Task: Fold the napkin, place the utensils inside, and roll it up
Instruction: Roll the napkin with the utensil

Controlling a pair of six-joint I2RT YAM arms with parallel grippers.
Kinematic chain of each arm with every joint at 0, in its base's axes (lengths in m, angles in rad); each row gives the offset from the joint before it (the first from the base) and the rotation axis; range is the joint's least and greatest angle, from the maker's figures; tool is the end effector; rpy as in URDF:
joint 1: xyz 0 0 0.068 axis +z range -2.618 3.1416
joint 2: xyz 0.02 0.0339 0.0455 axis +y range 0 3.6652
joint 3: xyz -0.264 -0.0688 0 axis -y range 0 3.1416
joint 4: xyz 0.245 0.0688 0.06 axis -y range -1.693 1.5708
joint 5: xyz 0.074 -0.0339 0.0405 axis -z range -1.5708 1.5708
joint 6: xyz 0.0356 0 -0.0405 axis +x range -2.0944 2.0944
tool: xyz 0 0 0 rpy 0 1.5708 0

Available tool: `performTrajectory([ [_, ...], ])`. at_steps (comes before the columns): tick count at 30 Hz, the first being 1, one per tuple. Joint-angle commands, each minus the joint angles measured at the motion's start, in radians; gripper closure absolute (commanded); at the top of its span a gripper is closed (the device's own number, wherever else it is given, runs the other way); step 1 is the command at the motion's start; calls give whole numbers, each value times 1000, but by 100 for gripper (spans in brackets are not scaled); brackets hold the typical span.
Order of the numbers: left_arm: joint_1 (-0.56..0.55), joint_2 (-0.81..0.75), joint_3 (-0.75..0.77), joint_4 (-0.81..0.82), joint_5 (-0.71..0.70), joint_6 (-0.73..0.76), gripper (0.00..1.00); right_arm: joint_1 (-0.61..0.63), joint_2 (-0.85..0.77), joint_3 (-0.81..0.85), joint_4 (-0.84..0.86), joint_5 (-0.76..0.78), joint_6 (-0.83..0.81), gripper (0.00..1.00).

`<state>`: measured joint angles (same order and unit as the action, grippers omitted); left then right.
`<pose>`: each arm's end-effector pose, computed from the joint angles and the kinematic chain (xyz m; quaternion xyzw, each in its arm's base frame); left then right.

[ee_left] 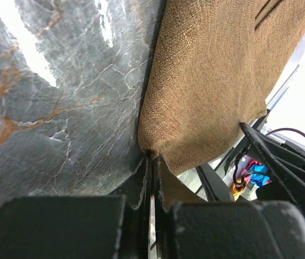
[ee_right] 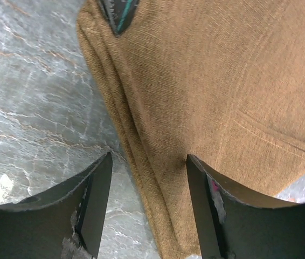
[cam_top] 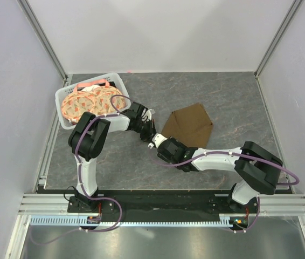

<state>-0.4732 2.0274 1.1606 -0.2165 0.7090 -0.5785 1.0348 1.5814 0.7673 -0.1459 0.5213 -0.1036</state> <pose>0.3348 -0.1975 0.1133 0.0358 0.9132 -0.4050 0.0267 0.1658 0.2444 0.1546 -0.4314 0.8180 -0.0892 0.3699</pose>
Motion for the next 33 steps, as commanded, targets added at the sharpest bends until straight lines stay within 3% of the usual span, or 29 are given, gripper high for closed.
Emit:
performTrajectory([
  [1, 8, 19, 30, -43, -14, 51, 98, 8, 23, 10, 49, 17, -38, 36],
  [4, 8, 25, 34, -44, -2, 54, 98, 10, 54, 16, 52, 28, -35, 38],
  [11, 13, 13, 33, -37, 14, 54, 97, 5, 127, 53, 11, -29, -28, 73],
  [13, 18, -12, 25, -35, 0, 46, 90, -4, 123, 59, 6, -62, -31, 78],
  [16, 34, -64, -12, -27, -22, 32, 66, -19, 108, 79, -18, -145, -41, 98],
  [21, 56, -168, -90, -17, -84, 25, 32, -54, 89, 121, -72, -322, -47, 100],
  [25, 56, -263, -157, -17, -146, 25, 25, -85, 71, 155, -119, -460, -33, 100],
  [33, 57, -437, -321, 48, -204, 2, 23, -196, 15, 185, -150, -780, 5, 100],
])
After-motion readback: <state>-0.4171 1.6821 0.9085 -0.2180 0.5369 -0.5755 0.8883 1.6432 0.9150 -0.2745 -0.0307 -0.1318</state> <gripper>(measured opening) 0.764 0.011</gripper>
